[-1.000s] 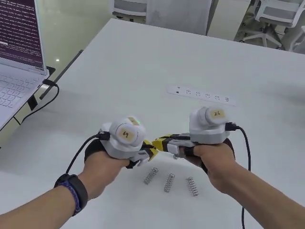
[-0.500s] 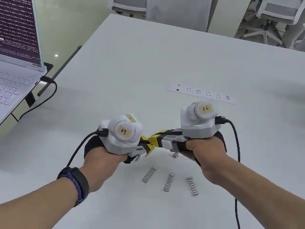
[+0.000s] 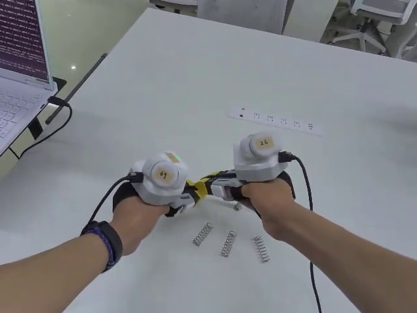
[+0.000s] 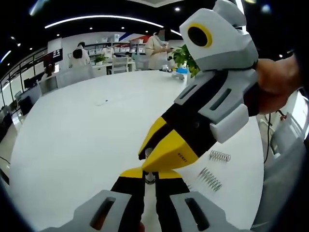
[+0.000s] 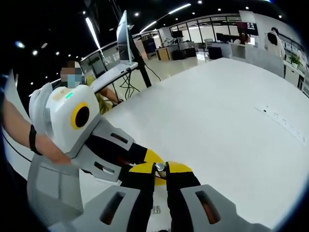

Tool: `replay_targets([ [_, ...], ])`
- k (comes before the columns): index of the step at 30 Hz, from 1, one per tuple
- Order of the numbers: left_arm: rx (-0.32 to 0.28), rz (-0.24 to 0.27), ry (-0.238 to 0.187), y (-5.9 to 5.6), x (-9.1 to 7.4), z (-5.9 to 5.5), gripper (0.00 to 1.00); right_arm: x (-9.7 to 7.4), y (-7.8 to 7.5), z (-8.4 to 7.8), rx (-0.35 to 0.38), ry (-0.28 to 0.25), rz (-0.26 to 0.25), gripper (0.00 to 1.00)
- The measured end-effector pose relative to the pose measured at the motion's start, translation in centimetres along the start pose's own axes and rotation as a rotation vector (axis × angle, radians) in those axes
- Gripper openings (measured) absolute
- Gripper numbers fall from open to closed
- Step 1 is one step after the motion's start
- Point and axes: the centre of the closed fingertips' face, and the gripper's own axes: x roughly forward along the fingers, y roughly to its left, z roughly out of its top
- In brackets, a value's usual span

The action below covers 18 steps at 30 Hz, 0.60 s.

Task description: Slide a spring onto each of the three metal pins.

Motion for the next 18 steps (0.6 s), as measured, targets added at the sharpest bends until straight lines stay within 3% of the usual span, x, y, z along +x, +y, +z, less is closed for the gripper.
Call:
replay_targets([
  [18,-0.015,0.006,0.015,0.3,1.1,-1.2,0.0,1.1,-0.7,-1.1,0.006,0.039,0.0,0.06],
])
